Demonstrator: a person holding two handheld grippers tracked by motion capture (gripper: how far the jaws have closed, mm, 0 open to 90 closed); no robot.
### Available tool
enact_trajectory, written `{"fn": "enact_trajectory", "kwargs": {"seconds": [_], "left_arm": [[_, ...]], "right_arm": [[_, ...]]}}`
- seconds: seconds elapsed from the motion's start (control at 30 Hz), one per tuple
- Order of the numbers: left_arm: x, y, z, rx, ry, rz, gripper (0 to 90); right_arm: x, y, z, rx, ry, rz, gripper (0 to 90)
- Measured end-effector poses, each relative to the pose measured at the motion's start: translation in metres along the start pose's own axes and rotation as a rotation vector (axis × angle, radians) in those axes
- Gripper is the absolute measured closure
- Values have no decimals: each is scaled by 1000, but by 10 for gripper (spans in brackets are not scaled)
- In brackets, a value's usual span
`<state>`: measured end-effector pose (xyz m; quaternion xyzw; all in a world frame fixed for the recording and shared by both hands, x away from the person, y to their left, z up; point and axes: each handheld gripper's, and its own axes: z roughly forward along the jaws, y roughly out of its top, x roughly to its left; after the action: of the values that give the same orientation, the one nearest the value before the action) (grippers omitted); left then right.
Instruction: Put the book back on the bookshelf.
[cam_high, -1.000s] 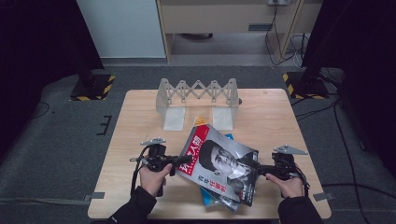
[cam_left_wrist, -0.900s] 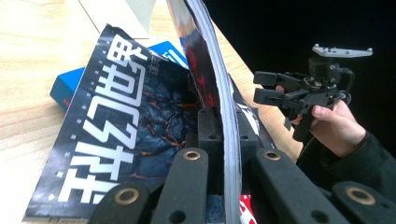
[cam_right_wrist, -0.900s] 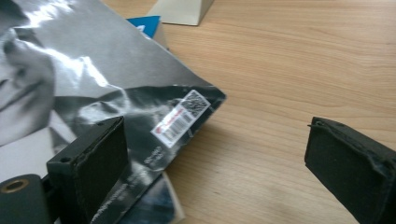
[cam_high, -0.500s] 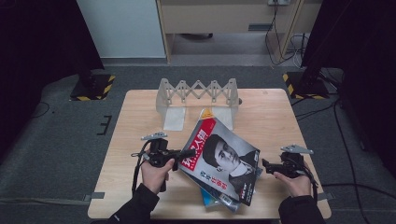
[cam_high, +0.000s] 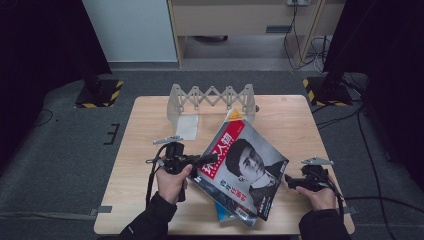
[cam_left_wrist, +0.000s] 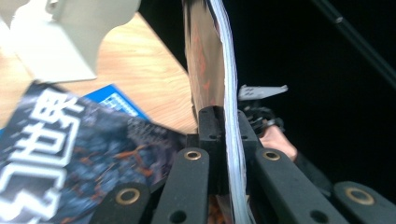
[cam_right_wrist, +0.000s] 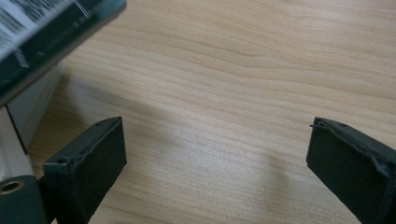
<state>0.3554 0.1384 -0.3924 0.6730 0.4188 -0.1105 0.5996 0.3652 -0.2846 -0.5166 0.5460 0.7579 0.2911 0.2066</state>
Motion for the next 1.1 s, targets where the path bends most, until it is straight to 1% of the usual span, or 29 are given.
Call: {"fn": "enact_trajectory", "kwargs": {"seconds": [0.1,0.23,0.37,0.4,0.43,0.47,0.53,0.6,0.67,0.77,0.97,1.07,1.1], "left_arm": [[-6,4,7,-7,-28,3,865],[-13,10,13,-7,-33,11,865],[-17,13,17,-4,-40,18,865],[-18,13,18,-6,-42,13,864],[-18,14,19,-13,-53,-2,864],[-18,17,21,-23,-51,-13,864],[-19,20,24,-36,-60,-12,864],[-19,23,25,-50,-73,-20,864],[-20,26,24,-58,-78,-21,864],[-21,31,17,-74,-66,-1,864],[-21,43,-1,-108,-8,39,864],[-20,49,-9,-128,7,42,864],[-20,52,-12,-133,10,43,864]], "right_arm": [[-1,-1,1,6,-4,4,52],[-1,-2,2,5,-5,-8,52],[-2,-2,2,9,-8,-13,51],[-2,-2,2,9,-10,-13,50],[-2,-2,2,9,-11,-12,50],[-2,-2,2,7,-12,-14,51],[-2,-2,2,9,-8,-12,51],[-2,-2,2,7,-10,-9,51],[-2,-2,1,3,-10,-8,50],[-3,-2,2,3,-9,-11,49],[-2,-3,3,10,-8,-12,48],[-4,-5,5,33,3,0,43],[-4,-6,6,31,3,2,45]]}}
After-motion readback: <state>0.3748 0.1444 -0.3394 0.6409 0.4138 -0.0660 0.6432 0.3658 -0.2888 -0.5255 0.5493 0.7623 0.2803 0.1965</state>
